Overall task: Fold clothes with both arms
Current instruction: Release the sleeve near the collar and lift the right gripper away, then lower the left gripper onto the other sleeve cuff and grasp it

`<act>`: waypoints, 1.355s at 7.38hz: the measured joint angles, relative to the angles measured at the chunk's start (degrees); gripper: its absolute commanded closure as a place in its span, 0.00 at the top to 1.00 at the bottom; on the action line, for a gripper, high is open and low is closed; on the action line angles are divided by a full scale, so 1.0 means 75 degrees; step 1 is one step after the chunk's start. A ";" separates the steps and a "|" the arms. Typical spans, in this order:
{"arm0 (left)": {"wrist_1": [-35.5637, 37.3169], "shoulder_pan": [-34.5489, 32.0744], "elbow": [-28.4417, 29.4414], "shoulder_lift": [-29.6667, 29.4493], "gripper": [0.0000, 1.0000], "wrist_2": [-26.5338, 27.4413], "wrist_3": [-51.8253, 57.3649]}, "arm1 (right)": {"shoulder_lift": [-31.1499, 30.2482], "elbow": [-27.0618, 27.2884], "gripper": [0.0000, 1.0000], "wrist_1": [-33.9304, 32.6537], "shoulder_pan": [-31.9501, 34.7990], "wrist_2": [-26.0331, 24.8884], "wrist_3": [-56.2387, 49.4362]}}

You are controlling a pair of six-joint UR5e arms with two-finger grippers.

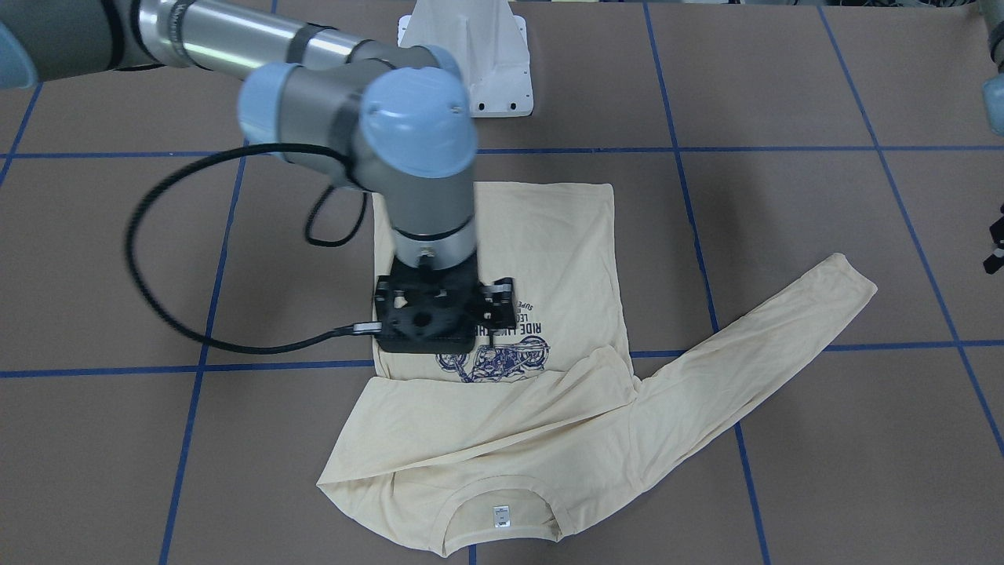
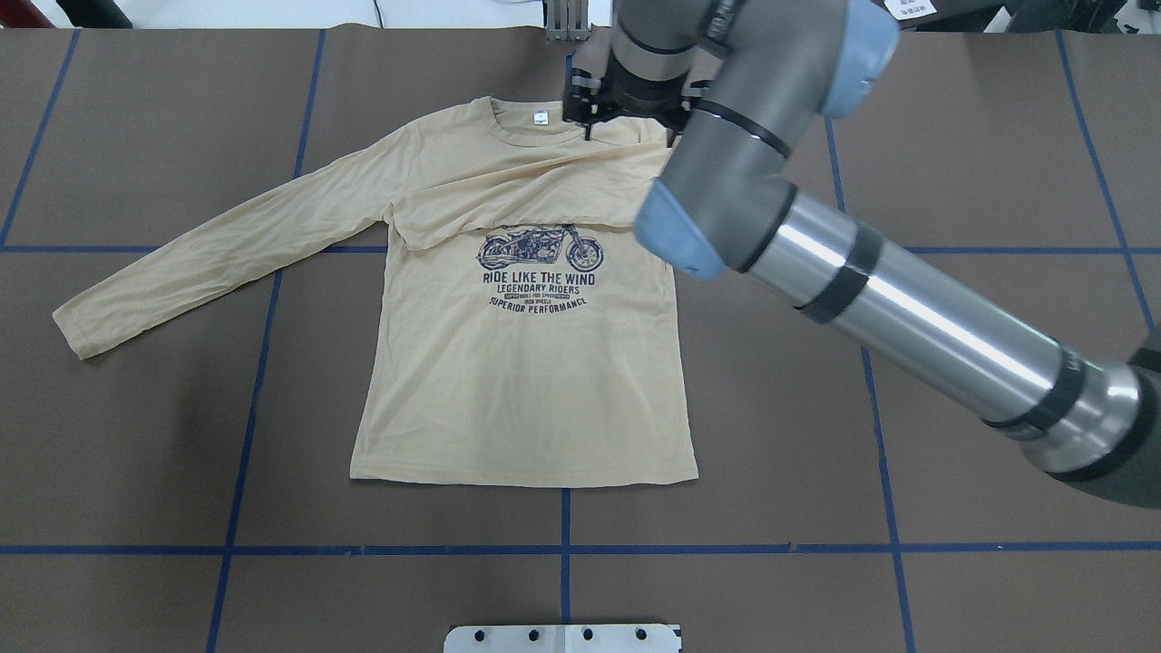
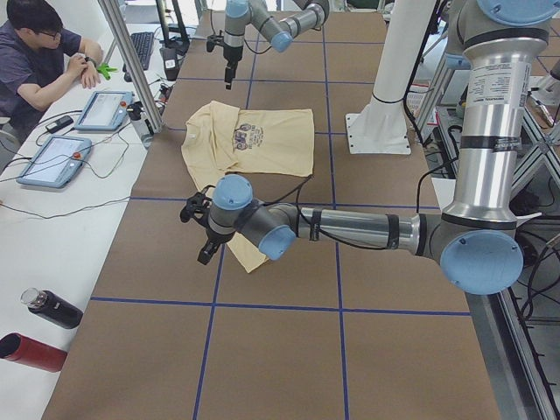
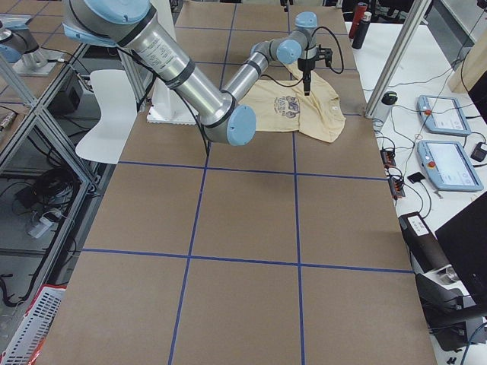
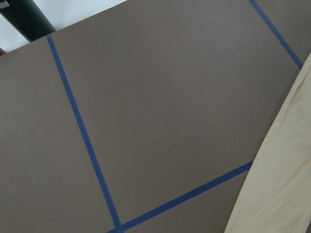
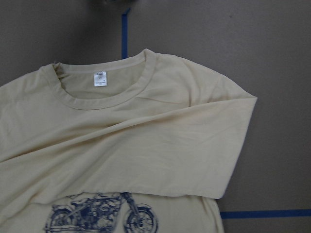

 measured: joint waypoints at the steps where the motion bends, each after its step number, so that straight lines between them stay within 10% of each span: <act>1: -0.0553 0.0278 -0.0003 0.0353 1.00 0.0163 -0.0654 | -0.0861 0.0784 0.99 -0.0102 0.0357 0.0259 -0.0715; 6: -0.2249 0.1772 0.0001 0.1191 0.87 0.0868 -0.3346 | -0.3706 0.2047 0.99 -0.0089 0.2187 0.1526 -0.4428; 10: -0.2470 0.2683 0.0039 0.1202 0.74 0.1269 -0.4116 | -0.4402 0.2069 0.99 -0.0056 0.2791 0.1925 -0.5593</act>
